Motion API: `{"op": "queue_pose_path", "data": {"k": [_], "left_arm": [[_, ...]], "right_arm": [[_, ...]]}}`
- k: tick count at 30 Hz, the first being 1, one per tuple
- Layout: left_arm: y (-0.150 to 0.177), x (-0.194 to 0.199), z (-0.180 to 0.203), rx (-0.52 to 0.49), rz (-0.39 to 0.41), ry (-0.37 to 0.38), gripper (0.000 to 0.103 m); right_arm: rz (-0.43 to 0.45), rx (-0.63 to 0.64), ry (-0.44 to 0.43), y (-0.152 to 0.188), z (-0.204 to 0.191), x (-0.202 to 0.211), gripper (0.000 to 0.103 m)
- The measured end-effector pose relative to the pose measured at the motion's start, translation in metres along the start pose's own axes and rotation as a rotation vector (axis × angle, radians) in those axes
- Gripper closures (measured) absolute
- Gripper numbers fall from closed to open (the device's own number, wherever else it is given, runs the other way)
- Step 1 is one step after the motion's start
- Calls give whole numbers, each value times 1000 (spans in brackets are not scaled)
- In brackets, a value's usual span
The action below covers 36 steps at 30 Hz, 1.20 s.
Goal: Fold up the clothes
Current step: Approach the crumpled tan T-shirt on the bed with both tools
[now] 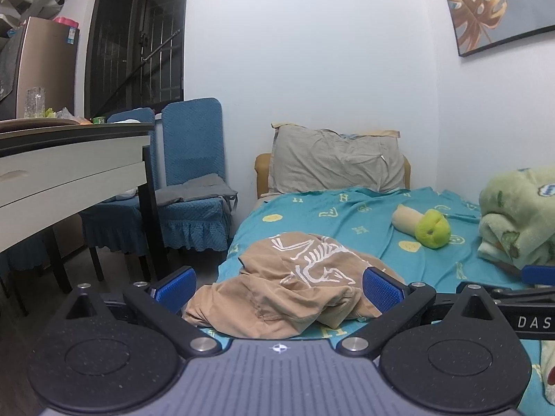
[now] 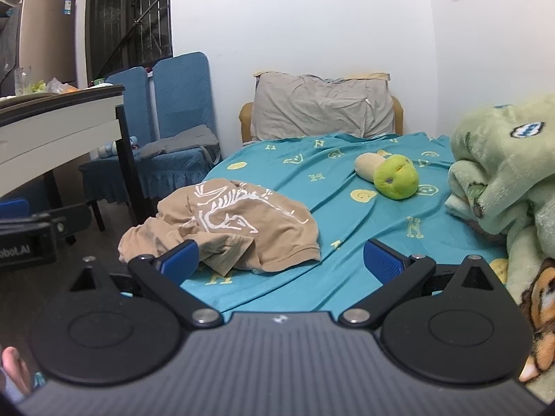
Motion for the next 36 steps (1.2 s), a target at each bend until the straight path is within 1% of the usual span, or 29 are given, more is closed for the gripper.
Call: {"op": "queue_pose_path", "data": {"k": [5, 9, 14, 17, 18, 20, 21, 22, 24, 25, 26, 27, 30, 32, 33, 36], "left_arm": [[-1, 4, 3, -2, 5, 2, 0], [-3, 7, 7, 4, 9, 6, 0], [1, 6, -1, 22, 4, 14, 0], [-1, 7, 1, 20, 2, 14, 0], [-1, 8, 0, 22, 1, 16, 0], [-1, 8, -1, 22, -1, 15, 0], [-1, 8, -2, 22, -2, 13, 0], [-1, 8, -3, 22, -3, 12, 0], [0, 7, -1, 13, -5, 20, 0], [0, 6, -1, 12, -7, 24, 0], [0, 6, -1, 13, -8, 27, 0], [0, 5, -1, 13, -9, 30, 0], [1, 2, -1, 10, -15, 33, 0], [2, 0, 1, 6, -25, 29, 0], [2, -2, 1, 2, -31, 27, 0], [4, -3, 5, -13, -35, 20, 0]], "right_arm": [[32, 0, 25, -2, -3, 5, 0], [38, -17, 15, -3, 1, 5, 0], [45, -39, 0, -3, 2, 6, 0], [59, -58, -4, -3, 3, 6, 0], [64, -63, -6, -3, 4, 6, 2], [74, -68, -7, -3, 4, 7, 8], [78, -67, -6, -3, 4, 8, 13], [80, -65, -2, -3, 4, 8, 25], [80, -55, 13, -4, 3, 8, 38], [84, -50, 24, -3, 3, 8, 48], [91, -47, 30, -4, 3, 10, 52], [100, -48, 31, -4, 3, 11, 54], [131, -66, 30, -6, 6, 15, 52], [150, -83, 30, -9, 8, 17, 31], [156, -91, 28, -10, 10, 18, 0], [143, -111, 12, -12, 13, 18, 0]]}}
Point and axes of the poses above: each gripper's, at about its wrist camera, not at the fingertips, and x roughly against the way its jaws point, z to its right, y to its underside, the point moved 3 cm from there along -x, roughly the way its jaws point, and after that the axes turned 12 degrees about -z, right-handed, at the moved point
